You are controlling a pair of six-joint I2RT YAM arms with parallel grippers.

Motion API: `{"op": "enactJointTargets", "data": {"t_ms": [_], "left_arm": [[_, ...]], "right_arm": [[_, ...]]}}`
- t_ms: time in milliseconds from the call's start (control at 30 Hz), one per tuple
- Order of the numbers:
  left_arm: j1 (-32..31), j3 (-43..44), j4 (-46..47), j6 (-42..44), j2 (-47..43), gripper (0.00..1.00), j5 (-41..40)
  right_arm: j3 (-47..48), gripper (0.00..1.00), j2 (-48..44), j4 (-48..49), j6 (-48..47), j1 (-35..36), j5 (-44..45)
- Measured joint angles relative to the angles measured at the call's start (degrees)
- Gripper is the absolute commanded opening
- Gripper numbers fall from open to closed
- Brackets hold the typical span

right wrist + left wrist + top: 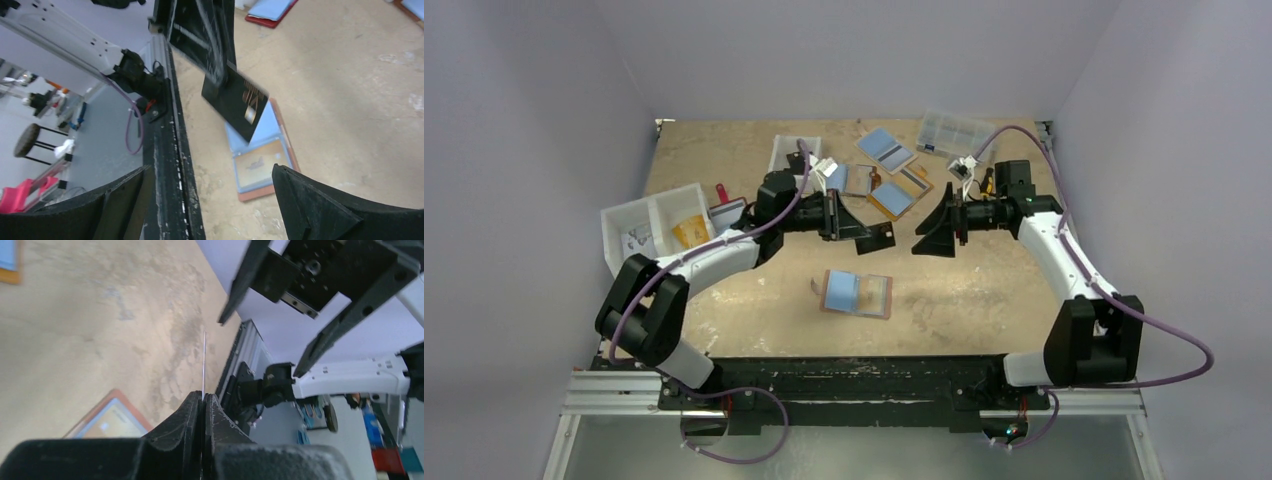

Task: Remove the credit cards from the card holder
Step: Place the credit card in the storage box.

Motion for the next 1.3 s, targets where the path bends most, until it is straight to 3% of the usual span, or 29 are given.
{"op": "enactJointTargets", "data": {"t_ms": [367, 600, 1300], "left_arm": [[13.5, -0.1, -7.0, 0.3, -3.4, 0.0, -9.0], [19.5, 6.7, -11.9, 3.5, 0.6, 0.0, -12.4], [26.3, 22.4, -13.3, 5.2, 14.1, 0.0, -16.4]], "right_arm": [[-2.0, 0.99, -3.8, -1.3, -3.4, -2.0, 5.6], [-4.5, 0.99, -4.9, -1.1, -3.6, -2.0, 7.5], [-8.5, 0.99, -9.8, 0.2, -4.2, -4.9, 10.5]]}}
